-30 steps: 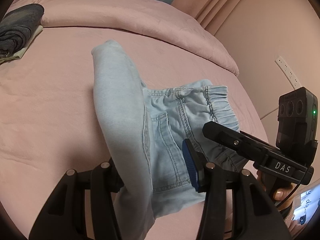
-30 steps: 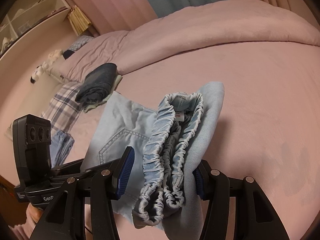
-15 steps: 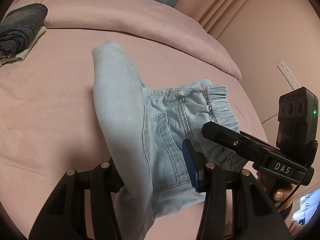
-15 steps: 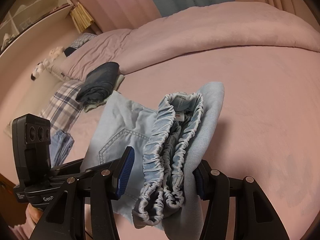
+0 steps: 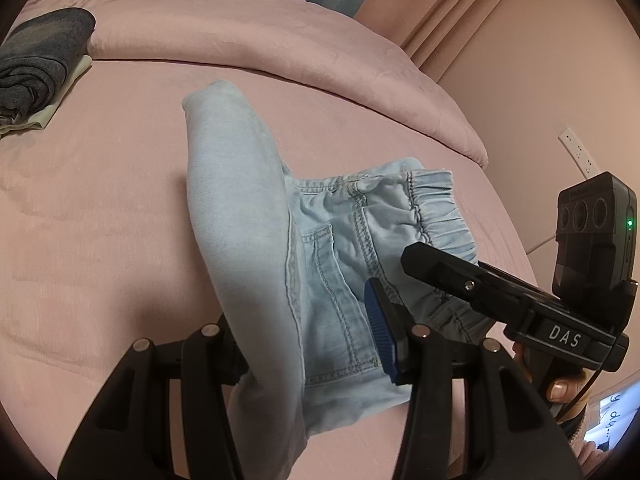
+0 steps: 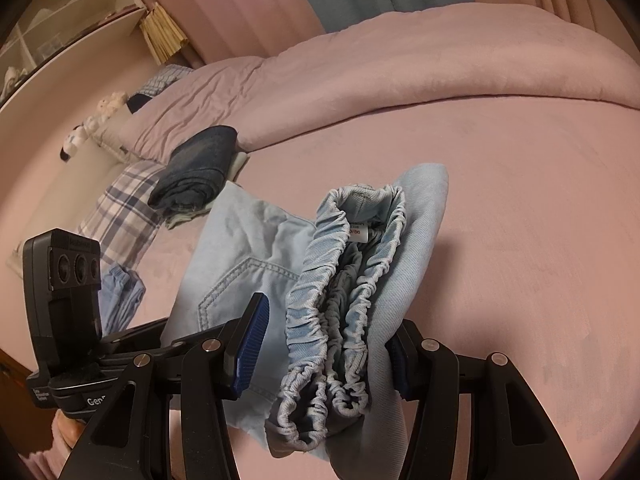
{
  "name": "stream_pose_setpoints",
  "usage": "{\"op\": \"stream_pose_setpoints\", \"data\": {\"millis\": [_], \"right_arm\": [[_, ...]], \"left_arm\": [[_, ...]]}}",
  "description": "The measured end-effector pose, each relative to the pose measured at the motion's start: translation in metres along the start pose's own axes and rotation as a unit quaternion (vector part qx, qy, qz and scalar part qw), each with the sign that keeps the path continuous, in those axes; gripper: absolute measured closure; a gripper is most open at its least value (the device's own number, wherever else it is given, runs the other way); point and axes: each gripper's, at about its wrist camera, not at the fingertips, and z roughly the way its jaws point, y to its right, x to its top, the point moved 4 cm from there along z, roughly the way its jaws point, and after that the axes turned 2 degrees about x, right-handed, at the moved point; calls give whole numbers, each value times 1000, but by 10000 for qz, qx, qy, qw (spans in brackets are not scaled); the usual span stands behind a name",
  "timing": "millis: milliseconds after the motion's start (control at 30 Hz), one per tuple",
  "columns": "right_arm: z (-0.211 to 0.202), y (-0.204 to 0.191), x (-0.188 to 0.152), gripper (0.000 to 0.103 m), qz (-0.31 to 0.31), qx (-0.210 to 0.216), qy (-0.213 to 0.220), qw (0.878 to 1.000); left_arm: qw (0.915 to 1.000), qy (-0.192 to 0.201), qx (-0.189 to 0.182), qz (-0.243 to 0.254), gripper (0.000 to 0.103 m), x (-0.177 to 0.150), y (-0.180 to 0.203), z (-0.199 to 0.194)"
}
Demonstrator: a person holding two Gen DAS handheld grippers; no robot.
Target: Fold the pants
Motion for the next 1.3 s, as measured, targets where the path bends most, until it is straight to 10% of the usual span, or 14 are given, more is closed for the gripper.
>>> {"op": "stream_pose_setpoints", "data": {"millis": [1300], "right_arm": [[15,3,0,47,72,-71,-79,9999]], "left_arm": [[9998,-140,112,-102,54,3,-11,4]]}}
